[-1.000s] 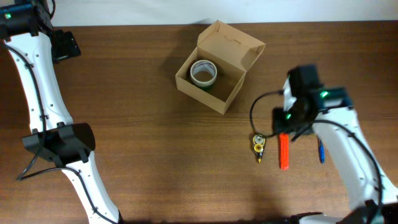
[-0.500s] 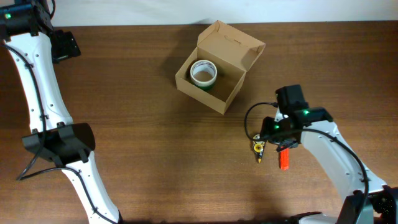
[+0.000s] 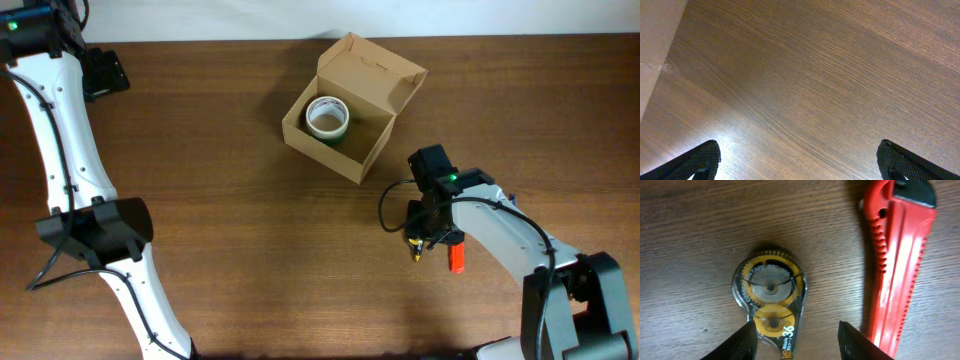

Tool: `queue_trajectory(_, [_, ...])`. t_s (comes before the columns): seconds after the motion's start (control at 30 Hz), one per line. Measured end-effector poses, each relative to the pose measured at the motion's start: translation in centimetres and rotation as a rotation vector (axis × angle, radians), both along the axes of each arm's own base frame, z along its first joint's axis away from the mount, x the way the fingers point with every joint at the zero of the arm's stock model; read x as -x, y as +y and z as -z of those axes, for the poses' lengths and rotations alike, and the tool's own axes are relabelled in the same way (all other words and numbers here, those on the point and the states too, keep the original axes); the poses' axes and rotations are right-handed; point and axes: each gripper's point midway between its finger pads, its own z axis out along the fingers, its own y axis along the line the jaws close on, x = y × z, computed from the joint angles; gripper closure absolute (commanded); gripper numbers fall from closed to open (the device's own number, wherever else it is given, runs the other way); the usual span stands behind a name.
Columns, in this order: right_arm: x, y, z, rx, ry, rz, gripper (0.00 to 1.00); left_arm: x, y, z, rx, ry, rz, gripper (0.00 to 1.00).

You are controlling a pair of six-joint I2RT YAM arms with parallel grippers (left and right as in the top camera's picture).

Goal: Pack container
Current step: 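Move the right gripper down over the yellow correction tape, then lower the right gripper and close it on the yellow correction tape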

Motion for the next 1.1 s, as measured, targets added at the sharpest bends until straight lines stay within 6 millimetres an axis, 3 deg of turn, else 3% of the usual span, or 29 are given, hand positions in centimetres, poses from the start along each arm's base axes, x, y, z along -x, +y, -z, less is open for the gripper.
queue_trajectory(0.87, [0.1, 0.5, 1.2, -0.012, 0.038, -0.078, 0.41, 0.0, 0.0, 0.0, 0.0, 0.0, 0.0, 0.0])
queue_trajectory(1.1, [0.3, 3.0, 2.5, -0.014, 0.043, -0.164, 0.35, 0.0, 0.0, 0.0, 0.0, 0.0, 0.0, 0.0])
